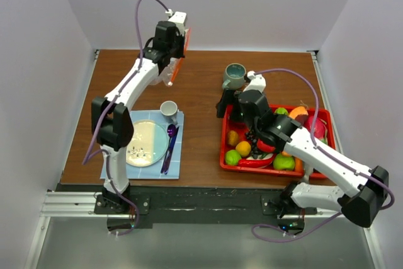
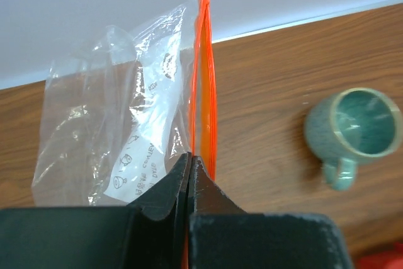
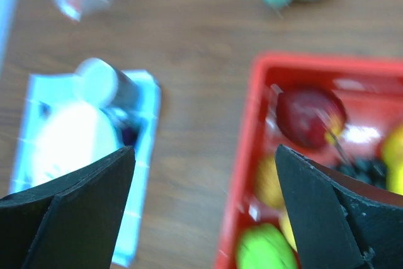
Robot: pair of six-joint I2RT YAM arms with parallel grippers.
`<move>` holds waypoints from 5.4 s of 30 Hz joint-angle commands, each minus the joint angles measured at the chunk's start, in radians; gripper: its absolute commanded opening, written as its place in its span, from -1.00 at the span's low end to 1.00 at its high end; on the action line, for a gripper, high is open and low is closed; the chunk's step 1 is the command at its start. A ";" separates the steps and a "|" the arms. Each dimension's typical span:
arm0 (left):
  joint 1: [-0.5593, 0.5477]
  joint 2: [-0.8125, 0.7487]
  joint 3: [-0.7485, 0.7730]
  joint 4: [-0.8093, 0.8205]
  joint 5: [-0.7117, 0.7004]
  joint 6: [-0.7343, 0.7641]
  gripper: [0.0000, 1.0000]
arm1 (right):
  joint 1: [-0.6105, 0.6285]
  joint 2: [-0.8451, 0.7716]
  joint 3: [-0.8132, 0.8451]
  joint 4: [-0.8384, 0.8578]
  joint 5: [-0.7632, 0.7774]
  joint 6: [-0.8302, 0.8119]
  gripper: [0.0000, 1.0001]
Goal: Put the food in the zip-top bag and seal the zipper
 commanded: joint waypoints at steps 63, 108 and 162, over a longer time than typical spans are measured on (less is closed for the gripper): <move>-0.053 -0.363 -0.280 0.091 0.285 -0.334 -1.00 | -0.106 0.489 0.454 0.385 -0.086 -0.067 0.51; -0.053 -0.384 -0.324 0.029 0.220 -0.285 -1.00 | -0.140 0.657 0.661 0.133 0.116 -0.153 -1.00; -0.096 0.092 -0.070 0.035 -0.176 -0.041 -1.00 | -0.347 0.361 0.309 0.133 -0.238 -0.123 -0.15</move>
